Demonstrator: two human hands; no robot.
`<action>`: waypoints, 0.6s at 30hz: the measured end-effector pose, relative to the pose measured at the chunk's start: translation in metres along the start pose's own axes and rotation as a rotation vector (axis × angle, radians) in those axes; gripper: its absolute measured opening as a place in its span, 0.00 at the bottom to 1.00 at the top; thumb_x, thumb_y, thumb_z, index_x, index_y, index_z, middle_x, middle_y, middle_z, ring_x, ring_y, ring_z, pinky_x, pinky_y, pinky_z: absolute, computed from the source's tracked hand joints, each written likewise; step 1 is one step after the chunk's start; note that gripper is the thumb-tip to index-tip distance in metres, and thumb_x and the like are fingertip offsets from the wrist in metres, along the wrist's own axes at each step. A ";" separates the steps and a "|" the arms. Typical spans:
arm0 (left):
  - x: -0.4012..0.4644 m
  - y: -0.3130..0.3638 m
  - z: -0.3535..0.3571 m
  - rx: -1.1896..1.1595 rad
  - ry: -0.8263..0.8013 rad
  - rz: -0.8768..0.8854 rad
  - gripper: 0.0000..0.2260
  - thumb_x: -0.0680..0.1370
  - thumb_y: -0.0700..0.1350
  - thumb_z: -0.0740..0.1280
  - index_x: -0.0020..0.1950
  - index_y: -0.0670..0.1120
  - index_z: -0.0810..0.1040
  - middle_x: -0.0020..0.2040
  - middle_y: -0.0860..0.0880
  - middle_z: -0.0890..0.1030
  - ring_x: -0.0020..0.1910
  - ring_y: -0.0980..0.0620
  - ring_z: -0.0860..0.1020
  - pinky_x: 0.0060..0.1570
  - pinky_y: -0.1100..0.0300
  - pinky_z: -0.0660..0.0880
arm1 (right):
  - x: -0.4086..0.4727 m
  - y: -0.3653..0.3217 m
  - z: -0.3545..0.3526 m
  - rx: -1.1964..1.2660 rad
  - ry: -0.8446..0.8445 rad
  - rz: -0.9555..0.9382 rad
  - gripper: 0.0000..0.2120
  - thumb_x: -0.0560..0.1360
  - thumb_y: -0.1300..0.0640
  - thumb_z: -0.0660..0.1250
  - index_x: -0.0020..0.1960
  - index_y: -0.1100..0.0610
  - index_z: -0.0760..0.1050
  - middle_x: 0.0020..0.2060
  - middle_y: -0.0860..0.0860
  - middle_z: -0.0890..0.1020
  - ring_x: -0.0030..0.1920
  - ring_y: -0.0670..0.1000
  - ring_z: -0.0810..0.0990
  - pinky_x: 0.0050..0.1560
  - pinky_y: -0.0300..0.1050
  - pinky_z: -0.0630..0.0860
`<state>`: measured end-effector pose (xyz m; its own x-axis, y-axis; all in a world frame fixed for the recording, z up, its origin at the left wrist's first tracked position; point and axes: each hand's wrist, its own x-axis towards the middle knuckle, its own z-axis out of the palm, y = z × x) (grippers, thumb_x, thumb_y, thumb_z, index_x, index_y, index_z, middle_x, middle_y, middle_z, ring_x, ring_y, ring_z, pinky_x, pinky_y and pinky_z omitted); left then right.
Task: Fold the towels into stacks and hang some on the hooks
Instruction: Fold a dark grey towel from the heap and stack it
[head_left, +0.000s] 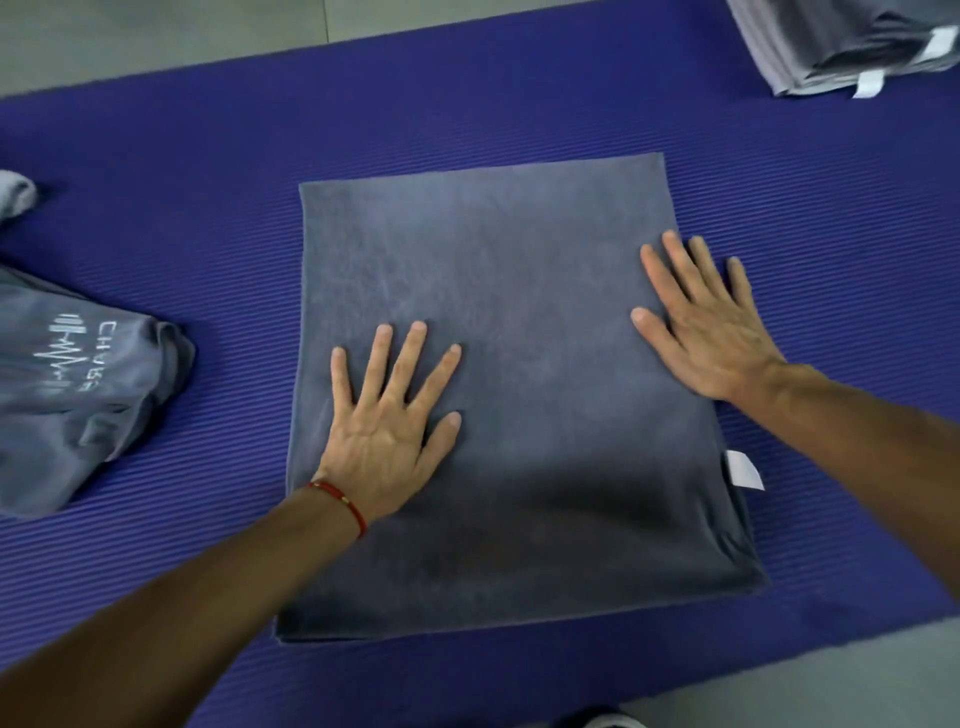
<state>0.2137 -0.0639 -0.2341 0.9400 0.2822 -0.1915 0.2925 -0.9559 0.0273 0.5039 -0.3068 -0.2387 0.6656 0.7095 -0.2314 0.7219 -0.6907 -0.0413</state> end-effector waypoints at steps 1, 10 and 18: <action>-0.008 -0.002 -0.001 -0.007 0.009 0.024 0.29 0.83 0.61 0.48 0.83 0.55 0.48 0.84 0.46 0.46 0.82 0.40 0.45 0.73 0.27 0.50 | -0.004 -0.002 0.000 0.001 -0.012 0.041 0.37 0.80 0.33 0.37 0.84 0.49 0.40 0.83 0.49 0.40 0.82 0.55 0.40 0.79 0.66 0.42; -0.141 0.010 0.022 -0.021 0.040 0.352 0.34 0.76 0.59 0.64 0.81 0.56 0.60 0.82 0.48 0.58 0.81 0.39 0.56 0.71 0.28 0.59 | -0.134 -0.034 0.018 -0.240 -0.018 -0.520 0.32 0.85 0.43 0.49 0.83 0.58 0.49 0.83 0.59 0.47 0.82 0.60 0.45 0.80 0.62 0.51; -0.136 0.003 0.012 -0.016 0.060 0.457 0.20 0.81 0.57 0.59 0.69 0.53 0.78 0.78 0.52 0.68 0.76 0.42 0.68 0.68 0.32 0.67 | -0.173 -0.007 -0.013 -0.172 -0.029 -0.414 0.30 0.81 0.39 0.57 0.76 0.57 0.69 0.75 0.59 0.68 0.76 0.60 0.67 0.76 0.62 0.60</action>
<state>0.0846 -0.1061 -0.2201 0.9816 -0.1635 -0.0989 -0.1524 -0.9821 0.1106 0.3866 -0.4227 -0.1854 0.3100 0.9155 -0.2563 0.9490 -0.3143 0.0251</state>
